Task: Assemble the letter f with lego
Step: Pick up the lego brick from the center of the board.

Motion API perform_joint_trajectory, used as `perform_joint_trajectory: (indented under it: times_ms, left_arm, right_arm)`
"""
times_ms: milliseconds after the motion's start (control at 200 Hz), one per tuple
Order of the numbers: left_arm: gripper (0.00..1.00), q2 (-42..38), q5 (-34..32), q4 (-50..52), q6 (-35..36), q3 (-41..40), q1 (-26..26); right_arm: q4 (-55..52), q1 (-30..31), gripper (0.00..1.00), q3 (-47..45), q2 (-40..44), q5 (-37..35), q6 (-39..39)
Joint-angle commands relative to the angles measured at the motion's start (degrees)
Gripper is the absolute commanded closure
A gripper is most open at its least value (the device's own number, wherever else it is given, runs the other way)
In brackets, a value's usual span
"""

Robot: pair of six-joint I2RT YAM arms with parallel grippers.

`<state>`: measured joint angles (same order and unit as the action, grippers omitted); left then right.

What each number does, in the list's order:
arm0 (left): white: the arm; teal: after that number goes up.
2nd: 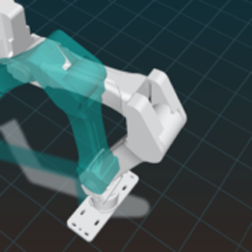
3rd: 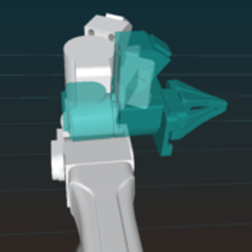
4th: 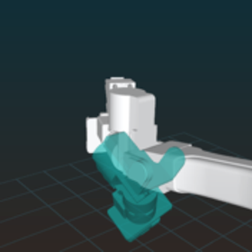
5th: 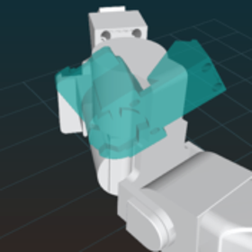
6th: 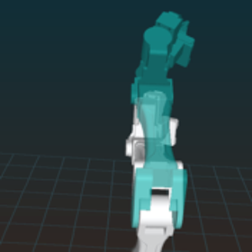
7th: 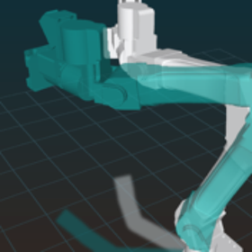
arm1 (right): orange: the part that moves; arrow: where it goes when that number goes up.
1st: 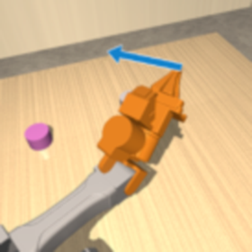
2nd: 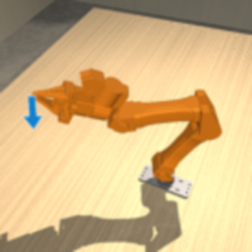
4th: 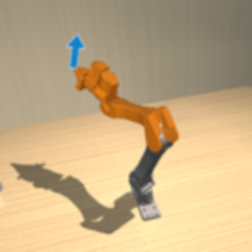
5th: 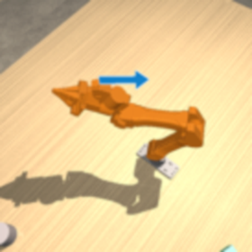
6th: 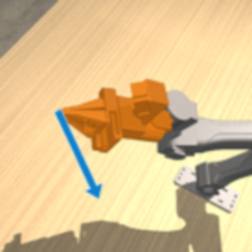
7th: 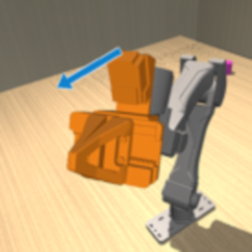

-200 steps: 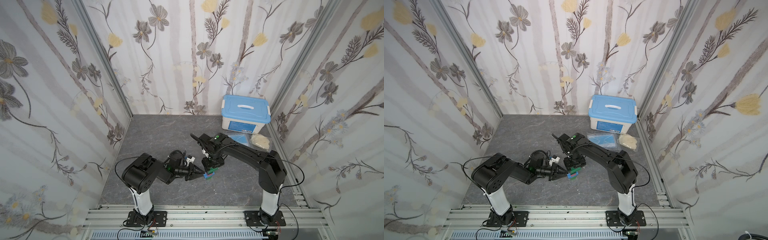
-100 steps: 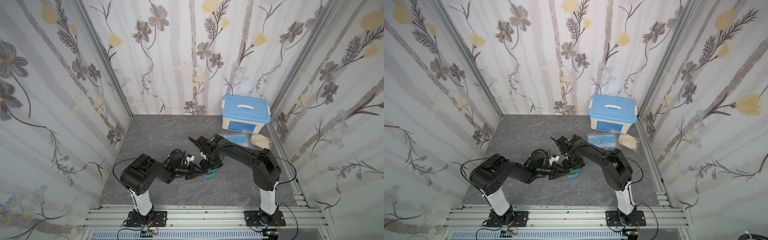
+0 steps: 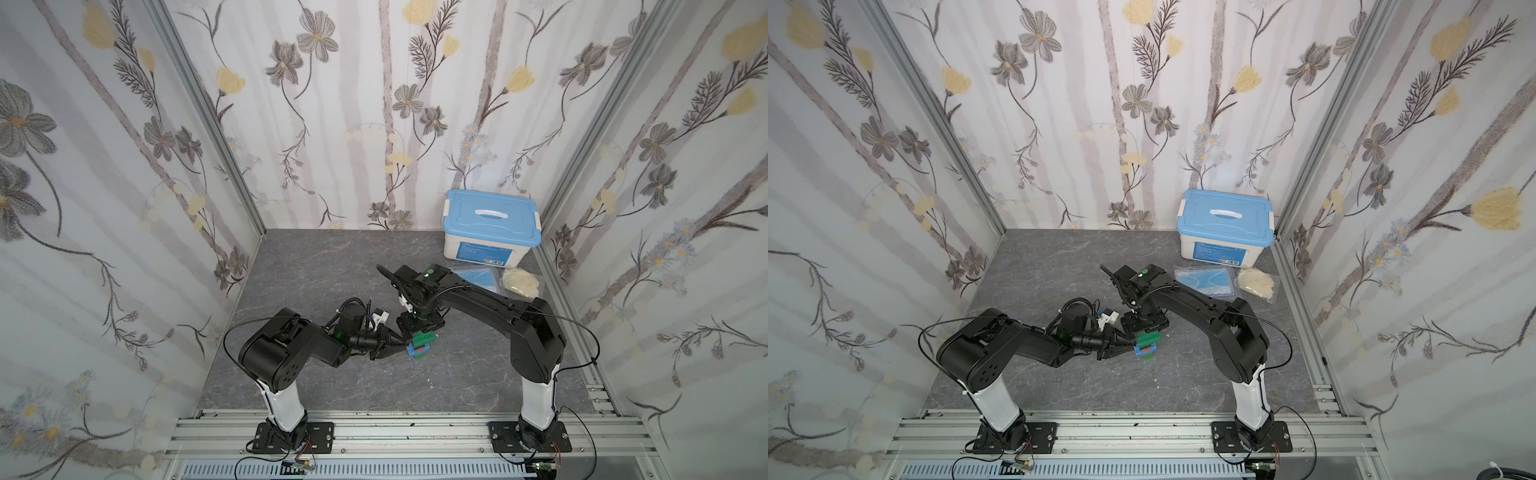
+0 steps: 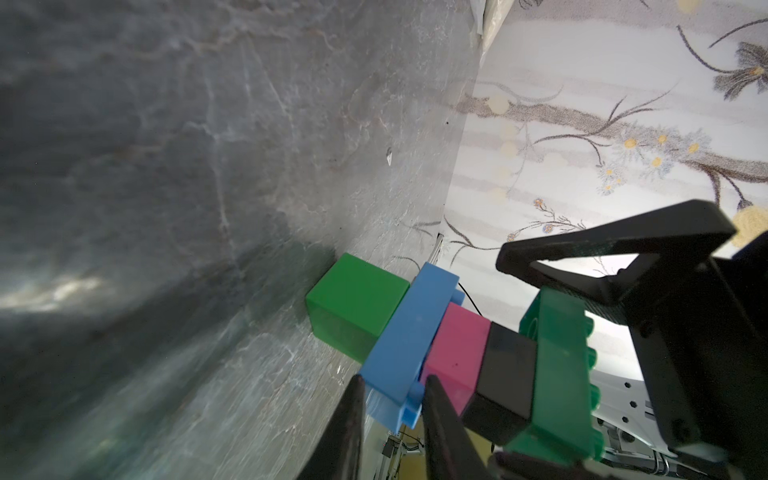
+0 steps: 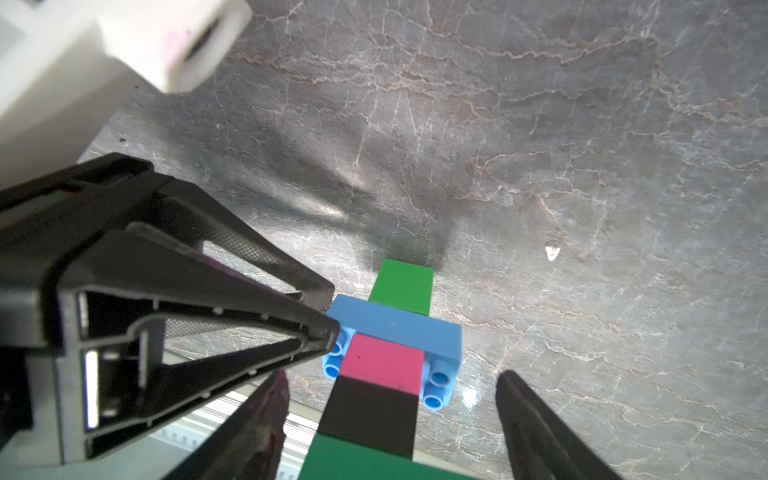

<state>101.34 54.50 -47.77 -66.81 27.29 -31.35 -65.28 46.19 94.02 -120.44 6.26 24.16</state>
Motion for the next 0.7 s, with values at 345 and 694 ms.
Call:
perform_joint_trajectory:
  times_ms: [345, 694]
  left_arm:
    - [0.69, -0.8, 0.8, 1.8, 1.6, 1.2, 0.0]
    - [0.65, -1.5, 0.9, 4.3, 2.8, 2.0, 0.1]
  right_arm:
    - [0.5, -1.2, 0.15, 0.8, 2.4, -1.9, 1.0]
    - [3.0, -2.4, 0.09, -1.0, 8.1, -5.4, 2.7]
